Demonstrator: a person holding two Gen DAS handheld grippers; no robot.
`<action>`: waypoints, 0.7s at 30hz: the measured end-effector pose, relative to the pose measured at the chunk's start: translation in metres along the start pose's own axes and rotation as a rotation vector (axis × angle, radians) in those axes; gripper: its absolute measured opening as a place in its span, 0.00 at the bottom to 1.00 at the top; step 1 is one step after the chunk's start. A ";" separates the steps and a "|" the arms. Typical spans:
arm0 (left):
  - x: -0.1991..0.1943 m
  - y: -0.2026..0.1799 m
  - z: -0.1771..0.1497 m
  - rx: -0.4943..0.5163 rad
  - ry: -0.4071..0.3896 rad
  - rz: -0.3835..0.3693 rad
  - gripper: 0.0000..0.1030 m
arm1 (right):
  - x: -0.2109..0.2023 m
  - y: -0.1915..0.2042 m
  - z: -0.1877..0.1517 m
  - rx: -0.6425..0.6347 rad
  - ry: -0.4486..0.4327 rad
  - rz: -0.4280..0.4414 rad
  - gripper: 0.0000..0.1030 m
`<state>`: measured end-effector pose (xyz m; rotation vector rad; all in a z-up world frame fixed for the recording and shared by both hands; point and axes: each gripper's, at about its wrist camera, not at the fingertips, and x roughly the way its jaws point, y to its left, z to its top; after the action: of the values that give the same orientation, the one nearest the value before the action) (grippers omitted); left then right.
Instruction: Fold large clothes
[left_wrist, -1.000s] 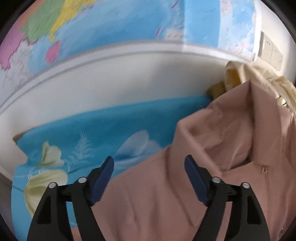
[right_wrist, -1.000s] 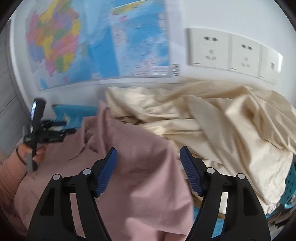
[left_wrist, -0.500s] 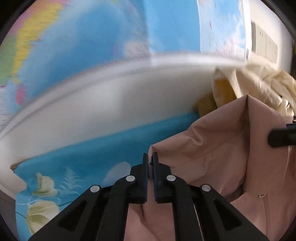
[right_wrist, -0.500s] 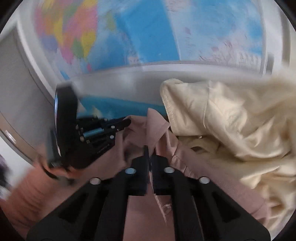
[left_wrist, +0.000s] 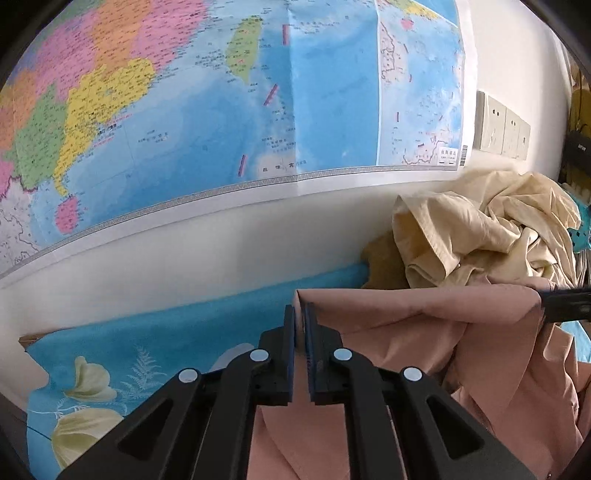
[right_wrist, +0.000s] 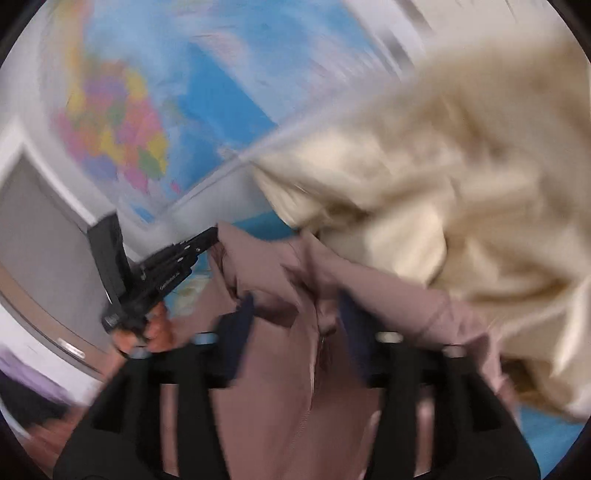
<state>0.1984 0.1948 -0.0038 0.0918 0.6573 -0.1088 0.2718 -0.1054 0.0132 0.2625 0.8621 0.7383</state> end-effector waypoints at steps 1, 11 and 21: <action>0.001 0.002 0.000 -0.007 0.003 -0.003 0.06 | -0.003 0.014 -0.001 -0.071 -0.022 -0.055 0.71; -0.002 -0.008 -0.007 0.044 -0.020 -0.001 0.29 | 0.069 0.060 0.009 -0.368 0.121 -0.205 0.21; 0.006 -0.095 -0.027 0.495 -0.102 0.021 0.47 | 0.043 0.034 -0.001 -0.204 0.059 -0.009 0.59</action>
<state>0.1743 0.1035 -0.0336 0.5659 0.5160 -0.2524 0.2728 -0.0515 0.0035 0.0554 0.8359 0.8222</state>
